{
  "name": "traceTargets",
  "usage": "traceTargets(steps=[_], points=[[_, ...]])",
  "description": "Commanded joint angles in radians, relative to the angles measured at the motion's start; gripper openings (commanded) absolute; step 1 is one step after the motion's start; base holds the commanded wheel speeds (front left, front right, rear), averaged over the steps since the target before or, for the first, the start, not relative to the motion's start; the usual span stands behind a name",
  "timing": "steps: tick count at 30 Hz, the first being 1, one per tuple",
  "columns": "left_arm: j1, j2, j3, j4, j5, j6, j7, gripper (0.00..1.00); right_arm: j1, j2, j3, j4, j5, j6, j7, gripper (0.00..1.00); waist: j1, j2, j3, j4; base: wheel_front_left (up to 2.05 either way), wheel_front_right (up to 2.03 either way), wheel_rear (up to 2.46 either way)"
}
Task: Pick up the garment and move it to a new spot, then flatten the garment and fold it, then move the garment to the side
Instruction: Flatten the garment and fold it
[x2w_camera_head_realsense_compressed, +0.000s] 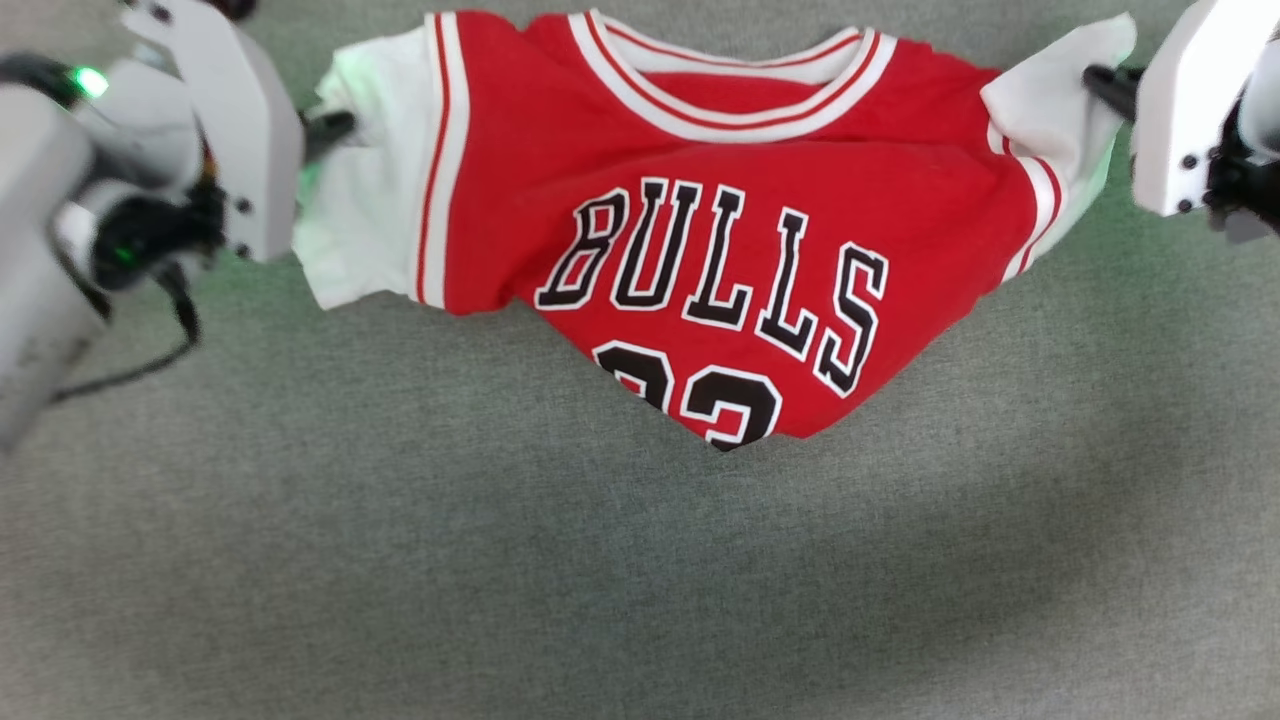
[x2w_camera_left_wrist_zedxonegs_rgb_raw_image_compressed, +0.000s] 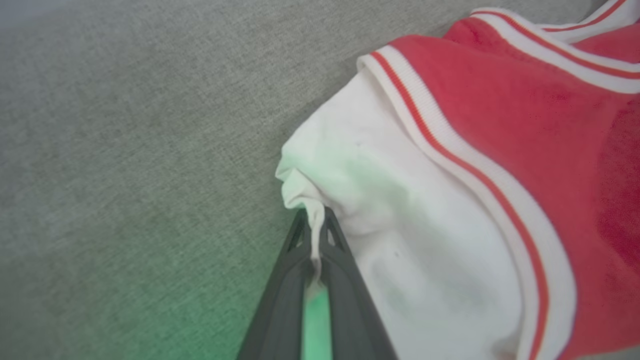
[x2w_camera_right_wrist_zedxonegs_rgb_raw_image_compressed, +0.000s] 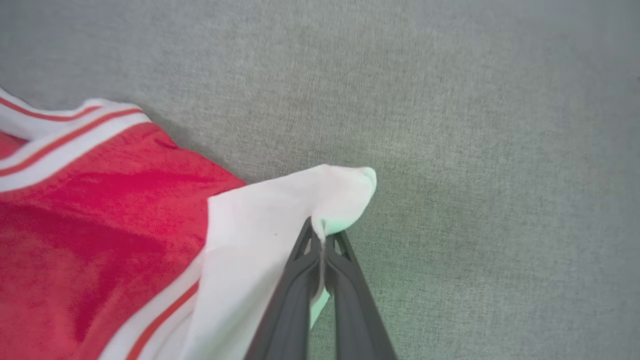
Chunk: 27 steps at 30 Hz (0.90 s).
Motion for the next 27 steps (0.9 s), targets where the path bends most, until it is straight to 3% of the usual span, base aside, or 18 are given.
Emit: traceTargets(steps=[1, 6, 11, 17, 24, 27], points=[[0.033, -0.017, -0.013, 0.004, -0.010, 0.000, -0.020, 0.00, -0.002, -0.008, -0.006, -0.012, 0.013, -0.001, -0.016, 0.00, 0.0000, -0.0001, -0.036, 0.014, 0.00, 0.00, 0.00], [0.022, -0.025, 0.011, 0.034, -0.042, 0.000, -0.139, 0.00, -0.023, -0.011, -0.046, -0.066, 0.025, -0.001, -0.098, 0.00, 0.0000, -0.0001, -0.063, 0.043, 0.00, 0.00, 0.00], [-0.008, -0.040, 0.058, 0.102, -0.051, 0.000, -0.280, 0.00, -0.081, 0.031, -0.099, -0.078, -0.063, -0.001, -0.261, 0.00, 0.0000, -0.0001, -0.038, 0.071, 0.00, 0.00, 0.00], [-0.111, -0.084, 0.137, 0.233, -0.064, 0.000, -0.441, 0.00, -0.246, 0.120, -0.199, 0.019, -0.216, -0.001, -0.455, 0.00, 0.0000, -0.0001, 0.003, 0.104, 0.00, 0.00, 0.00], [-0.333, -0.145, 0.242, 0.459, -0.032, 0.012, -0.671, 0.00, -0.507, 0.181, -0.321, 0.183, -0.386, -0.001, -0.628, 0.00, 0.0000, -0.0001, 0.040, 0.126, 0.00, 0.00, 0.00], [-0.425, -0.163, 0.264, 0.526, -0.004, 0.013, -0.717, 0.00, -0.605, 0.200, -0.370, 0.252, -0.444, -0.001, -0.686, 0.00, 0.0000, -0.0001, 0.052, 0.130, 0.00, 0.00, 0.00]])
